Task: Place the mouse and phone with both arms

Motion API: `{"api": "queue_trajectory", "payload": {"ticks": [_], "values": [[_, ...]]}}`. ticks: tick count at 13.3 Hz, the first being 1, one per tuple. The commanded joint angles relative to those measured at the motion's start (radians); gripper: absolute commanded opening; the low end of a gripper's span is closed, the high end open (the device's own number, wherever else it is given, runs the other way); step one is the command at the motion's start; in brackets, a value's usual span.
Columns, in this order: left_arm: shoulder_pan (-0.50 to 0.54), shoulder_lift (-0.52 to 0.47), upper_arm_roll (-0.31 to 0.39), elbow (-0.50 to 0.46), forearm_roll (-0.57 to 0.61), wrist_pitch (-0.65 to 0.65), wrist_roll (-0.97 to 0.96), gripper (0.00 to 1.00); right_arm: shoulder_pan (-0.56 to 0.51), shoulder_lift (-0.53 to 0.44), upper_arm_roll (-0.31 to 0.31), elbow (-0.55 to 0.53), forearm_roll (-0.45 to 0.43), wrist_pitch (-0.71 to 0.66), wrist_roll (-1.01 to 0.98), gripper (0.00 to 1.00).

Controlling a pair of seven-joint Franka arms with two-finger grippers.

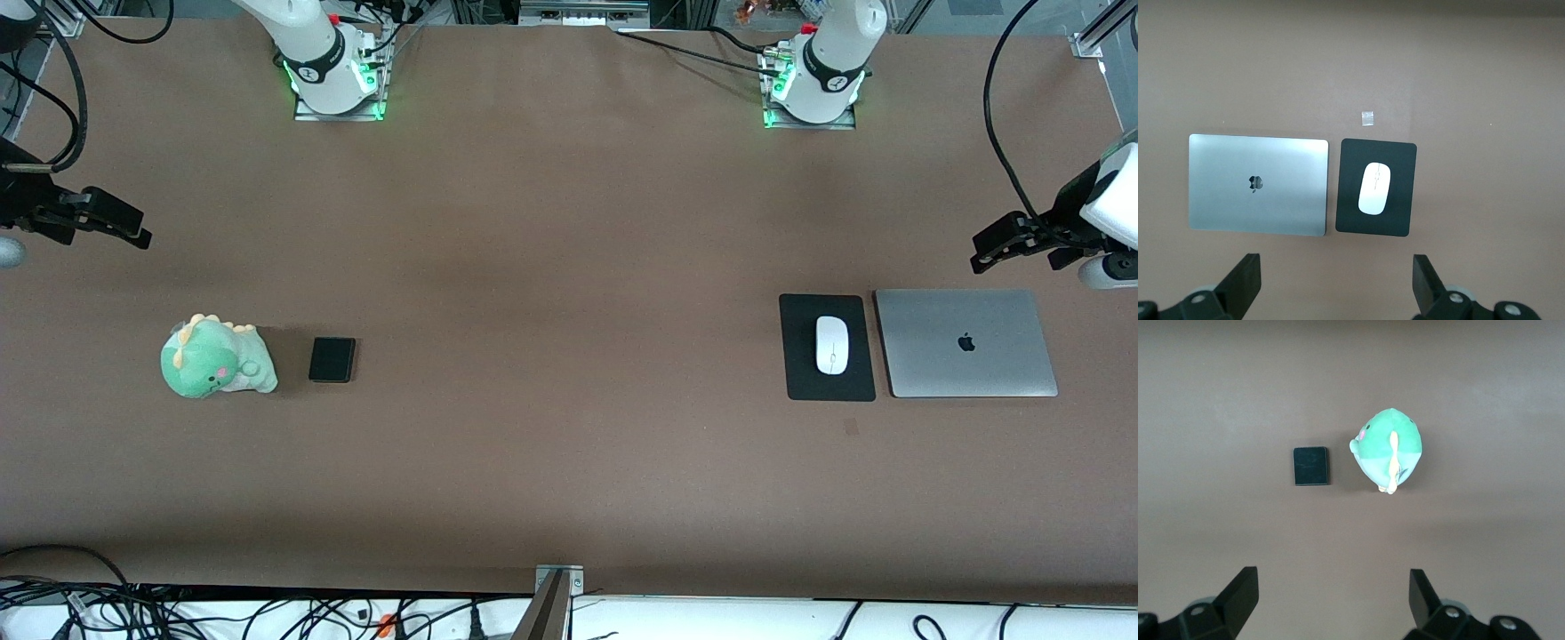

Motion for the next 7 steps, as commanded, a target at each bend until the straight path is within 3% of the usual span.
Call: {"api": "queue_trajectory", "payload": {"ticks": [1, 7], "values": [[0.003, 0.005, -0.001, 0.028, -0.006, -0.024, 0.000, 1.00, -0.017, 0.007, 0.021, 0.031, -0.004, -0.021, 0.000, 1.00], [0.003, 0.005, -0.001, 0.028, -0.006, -0.024, -0.003, 1.00, -0.017, 0.007, 0.018, 0.031, -0.004, -0.023, -0.011, 1.00]]}}
